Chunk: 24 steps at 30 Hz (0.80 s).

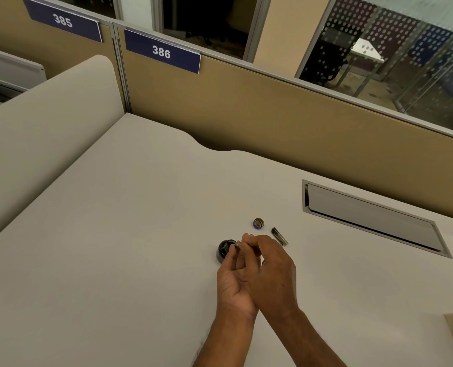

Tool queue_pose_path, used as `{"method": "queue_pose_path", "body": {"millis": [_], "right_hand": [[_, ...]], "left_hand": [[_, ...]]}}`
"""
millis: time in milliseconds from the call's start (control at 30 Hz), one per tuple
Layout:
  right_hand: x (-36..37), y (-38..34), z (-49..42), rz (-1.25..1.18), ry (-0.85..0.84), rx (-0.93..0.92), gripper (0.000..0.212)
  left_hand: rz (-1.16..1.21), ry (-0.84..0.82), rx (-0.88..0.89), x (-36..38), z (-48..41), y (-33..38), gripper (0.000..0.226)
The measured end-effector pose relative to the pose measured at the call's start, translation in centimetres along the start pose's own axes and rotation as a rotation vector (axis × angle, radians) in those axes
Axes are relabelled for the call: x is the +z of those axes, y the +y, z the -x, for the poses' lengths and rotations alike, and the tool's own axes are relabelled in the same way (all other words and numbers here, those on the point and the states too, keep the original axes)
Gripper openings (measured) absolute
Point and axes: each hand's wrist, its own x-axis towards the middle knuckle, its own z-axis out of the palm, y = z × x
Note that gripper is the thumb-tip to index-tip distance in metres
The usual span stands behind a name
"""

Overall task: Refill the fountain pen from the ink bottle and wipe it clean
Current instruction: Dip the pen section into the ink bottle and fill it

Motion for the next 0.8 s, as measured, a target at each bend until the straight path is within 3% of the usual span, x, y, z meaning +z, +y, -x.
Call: {"method": "queue_pose_path", "body": {"millis": [800], "right_hand": [[-0.45,-0.26,0.44,0.014,0.002,-0.023,0.005]], "left_hand": [[-0.014,0.002,-0.002,-0.09,0.09,-0.01,0.03]]}}
